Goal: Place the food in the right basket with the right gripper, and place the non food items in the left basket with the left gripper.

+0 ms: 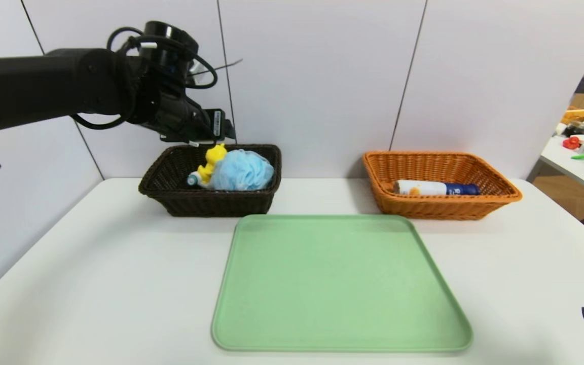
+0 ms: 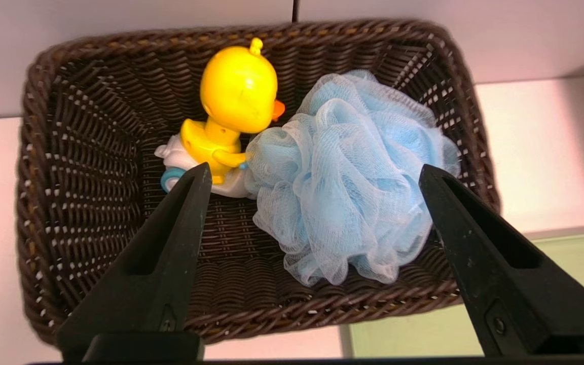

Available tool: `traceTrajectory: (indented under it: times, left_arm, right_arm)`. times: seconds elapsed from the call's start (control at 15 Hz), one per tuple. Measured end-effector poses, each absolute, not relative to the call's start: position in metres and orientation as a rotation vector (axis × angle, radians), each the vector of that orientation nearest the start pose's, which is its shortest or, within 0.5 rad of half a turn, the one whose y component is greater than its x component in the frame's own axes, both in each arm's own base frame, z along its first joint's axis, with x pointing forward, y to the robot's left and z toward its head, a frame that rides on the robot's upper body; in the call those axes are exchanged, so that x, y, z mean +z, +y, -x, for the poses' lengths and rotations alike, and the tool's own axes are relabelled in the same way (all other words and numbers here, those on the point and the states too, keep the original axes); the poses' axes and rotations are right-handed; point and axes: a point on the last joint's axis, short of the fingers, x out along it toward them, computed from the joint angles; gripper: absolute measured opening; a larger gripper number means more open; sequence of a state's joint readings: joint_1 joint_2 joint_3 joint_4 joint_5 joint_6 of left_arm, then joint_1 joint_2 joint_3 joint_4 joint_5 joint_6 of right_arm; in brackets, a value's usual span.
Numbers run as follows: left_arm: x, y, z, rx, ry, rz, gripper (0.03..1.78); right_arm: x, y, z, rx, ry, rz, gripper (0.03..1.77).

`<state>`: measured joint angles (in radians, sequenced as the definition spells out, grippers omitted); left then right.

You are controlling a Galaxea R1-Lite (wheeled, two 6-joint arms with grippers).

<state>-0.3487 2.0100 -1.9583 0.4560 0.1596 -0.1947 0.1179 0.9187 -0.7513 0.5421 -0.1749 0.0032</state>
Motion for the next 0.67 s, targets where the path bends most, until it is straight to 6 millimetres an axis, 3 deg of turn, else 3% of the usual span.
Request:
traceTrajectory:
  times: [0.13,0.33,0.67]
  left_arm:
    - [0.311,-0.122,-0.346,-0.105,0.489,0.070,1.53]
    - [0.335,-0.098,-0.290,-0.056,0.517,0.057,1.58]
    - [0.351,-0.051,-0.190,0.075,0.450,0.076,1.64]
  right_arm:
    - [0.227,0.005,-0.078,-0.071,0.644,0.101,1.70]
    - [0.236,0.004,-0.072,-0.070,0.591,0.120,1.70]
    - [0.217,0.001,-0.064,-0.091,0.600,0.111,1.70]
